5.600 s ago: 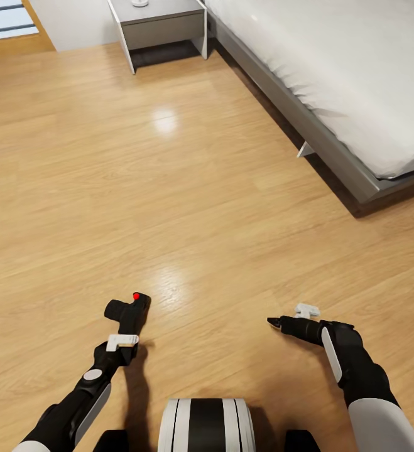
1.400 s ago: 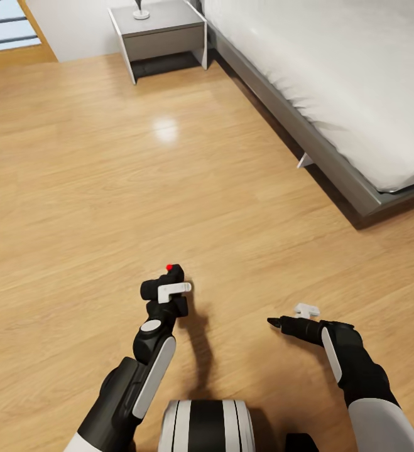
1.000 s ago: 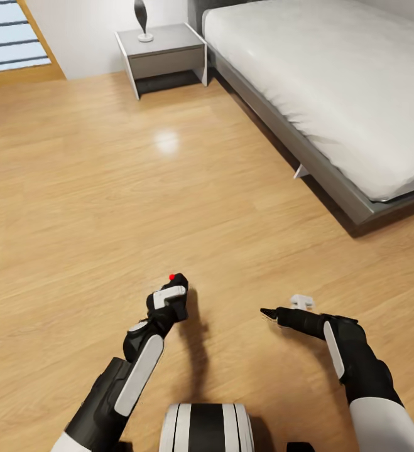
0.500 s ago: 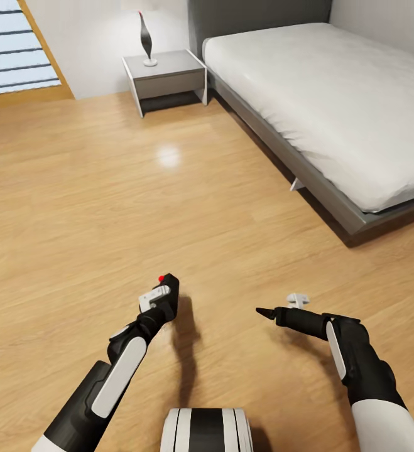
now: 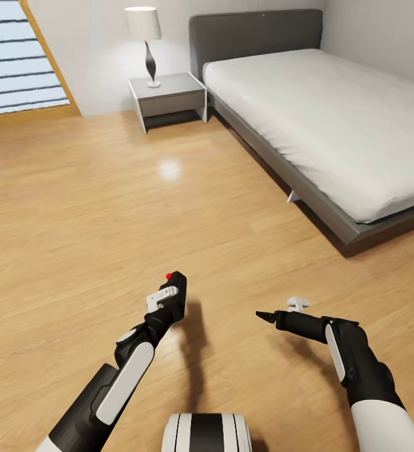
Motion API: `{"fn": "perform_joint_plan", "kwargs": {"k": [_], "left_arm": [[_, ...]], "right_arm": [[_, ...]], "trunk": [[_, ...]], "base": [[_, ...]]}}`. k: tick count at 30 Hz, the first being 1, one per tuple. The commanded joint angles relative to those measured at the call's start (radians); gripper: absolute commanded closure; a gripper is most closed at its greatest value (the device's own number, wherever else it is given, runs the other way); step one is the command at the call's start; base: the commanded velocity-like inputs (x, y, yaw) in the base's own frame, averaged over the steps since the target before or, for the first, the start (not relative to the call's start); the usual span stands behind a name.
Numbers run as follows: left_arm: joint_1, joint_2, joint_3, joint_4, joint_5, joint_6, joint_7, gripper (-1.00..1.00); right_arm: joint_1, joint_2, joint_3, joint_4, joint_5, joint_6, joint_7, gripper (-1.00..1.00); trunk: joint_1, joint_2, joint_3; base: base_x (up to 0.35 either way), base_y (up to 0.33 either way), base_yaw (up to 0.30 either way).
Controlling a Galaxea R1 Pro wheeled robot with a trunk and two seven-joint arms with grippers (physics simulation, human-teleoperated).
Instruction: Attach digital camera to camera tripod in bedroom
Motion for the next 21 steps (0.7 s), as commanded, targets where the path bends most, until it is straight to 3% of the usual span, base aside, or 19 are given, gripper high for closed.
{"fn": "perform_joint_plan", "kwargs": {"k": [1, 21], "left_arm": [[-0.001, 0.001, -0.003, -0.002, 0.004, 0.002, 0.006, 1.0], [-0.001, 0.001, -0.004, -0.002, 0.004, -0.009, 0.006, 1.0]], "right_arm": [[-0.001, 0.0, -0.002, 0.001, 0.008, 0.006, 0.005, -1.0], [-0.001, -0.001, -0.002, 0.003, 0.008, 0.01, -0.008, -1.0]], "trunk": [[-0.001, 0.0, 0.003], [-0.01, 0.005, 0.081]], "base": [[0.0, 0.0, 0.0], [0.0, 0.0, 0.0]]}}
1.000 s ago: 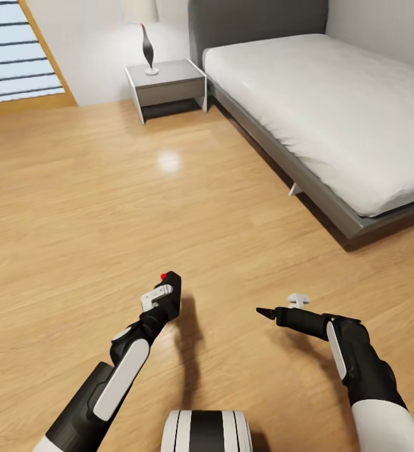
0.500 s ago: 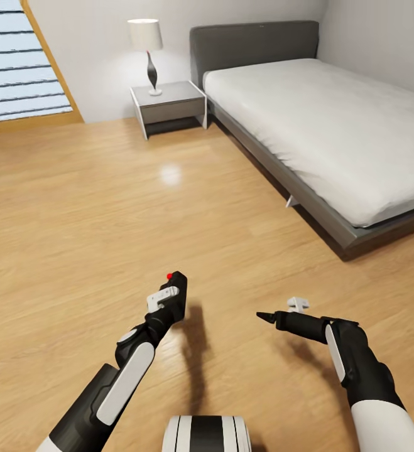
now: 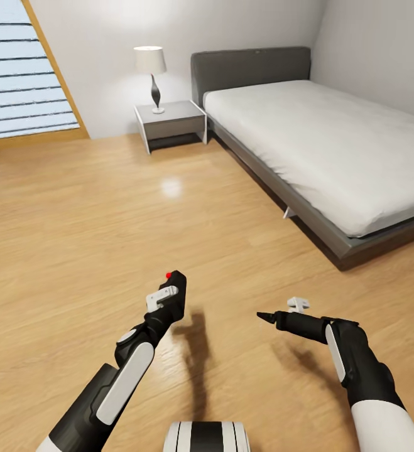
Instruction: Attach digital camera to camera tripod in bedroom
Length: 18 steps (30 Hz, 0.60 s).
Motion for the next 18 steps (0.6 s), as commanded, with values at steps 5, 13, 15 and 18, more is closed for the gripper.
{"fn": "perform_joint_plan", "kwargs": {"k": [5, 13, 15, 18], "left_arm": [[-0.001, 0.0, -0.001, -0.002, 0.005, 0.001, 0.006, 1.0], [-0.001, 0.0, -0.001, -0.002, 0.005, 0.005, 0.006, 1.0], [-0.001, 0.0, -0.001, -0.002, 0.006, 0.005, 0.006, 1.0], [-0.001, 0.0, -0.001, -0.002, 0.005, 0.005, 0.006, 1.0]], "right_arm": [[-0.001, 0.001, -0.002, -0.001, 0.008, 0.004, 0.009, -1.0], [-0.001, 0.002, -0.001, 0.0, 0.008, 0.004, 0.007, -1.0], [-0.001, 0.002, -0.001, 0.001, 0.008, 0.004, 0.007, -1.0], [-0.001, 0.002, -0.001, 0.001, 0.008, 0.004, 0.006, -1.0]], "trunk": [[-0.002, 0.001, 0.019], [-0.006, 0.003, 0.05], [-0.007, 0.003, 0.057], [-0.008, 0.004, 0.069]], "base": [[0.0, 0.0, 0.0], [0.0, 0.0, 0.0], [0.0, 0.0, 0.0], [0.0, 0.0, 0.0]]}}
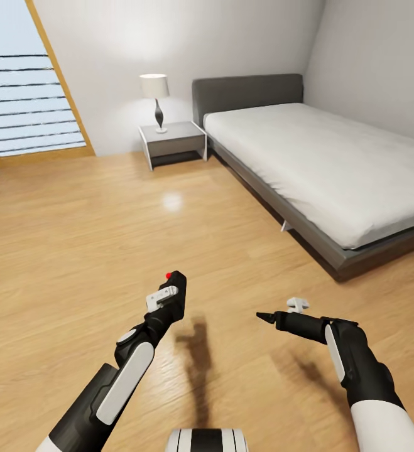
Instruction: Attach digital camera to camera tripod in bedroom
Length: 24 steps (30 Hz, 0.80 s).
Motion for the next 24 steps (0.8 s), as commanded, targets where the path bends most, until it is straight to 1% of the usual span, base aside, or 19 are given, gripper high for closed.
{"fn": "perform_joint_plan", "kwargs": {"k": [1, 7, 8, 11, 24], "left_arm": [[-0.001, 0.001, -0.002, -0.002, 0.005, 0.002, 0.006, 1.0], [-0.001, -0.001, -0.002, -0.002, 0.005, 0.001, 0.006, 1.0], [-0.001, -0.001, -0.002, -0.002, 0.005, -0.001, 0.006, 1.0], [-0.001, -0.002, -0.002, -0.002, 0.005, -0.001, 0.006, 1.0], [-0.001, -0.003, 0.0, 0.0, 0.006, -0.001, 0.005, 1.0]], "right_arm": [[-0.001, 0.0, -0.002, -0.001, 0.008, 0.004, 0.009, -1.0], [-0.001, 0.0, -0.002, 0.009, 0.008, 0.004, 0.009, -1.0], [-0.001, 0.0, -0.002, 0.034, 0.008, 0.004, 0.009, -1.0], [-0.001, 0.0, -0.002, 0.045, 0.008, 0.004, 0.01, -1.0], [-0.001, 0.0, -0.002, 0.053, 0.01, 0.005, 0.012, -1.0]], "trunk": [[-0.001, 0.0, 0.003], [-0.003, 0.001, 0.026], [-0.004, 0.002, 0.03], [-0.005, 0.002, 0.042], [-0.011, 0.005, 0.092]], "base": [[0.0, 0.0, 0.0], [0.0, 0.0, 0.0], [0.0, 0.0, 0.0], [0.0, 0.0, 0.0], [0.0, 0.0, 0.0]]}}
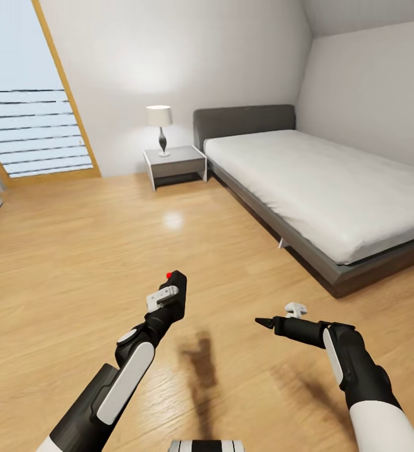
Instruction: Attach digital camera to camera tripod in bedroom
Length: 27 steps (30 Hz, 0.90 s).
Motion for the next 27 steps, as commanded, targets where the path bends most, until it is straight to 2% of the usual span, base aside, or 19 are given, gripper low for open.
{"fn": "perform_joint_plan", "kwargs": {"k": [1, 27], "left_arm": [[-0.001, 0.001, -0.001, -0.001, 0.005, 0.003, 0.005, 1.0], [-0.001, 0.002, 0.001, 0.0, 0.005, 0.001, 0.004, 1.0]], "right_arm": [[-0.001, 0.0, -0.002, -0.001, 0.01, 0.004, 0.008, -1.0], [-0.001, 0.002, -0.001, -0.001, 0.014, -0.001, 0.004, -1.0]], "trunk": [[-0.001, 0.0, 0.003], [-0.012, 0.006, 0.104]], "base": [[0.0, 0.0, 0.0], [0.0, 0.0, 0.0]]}}
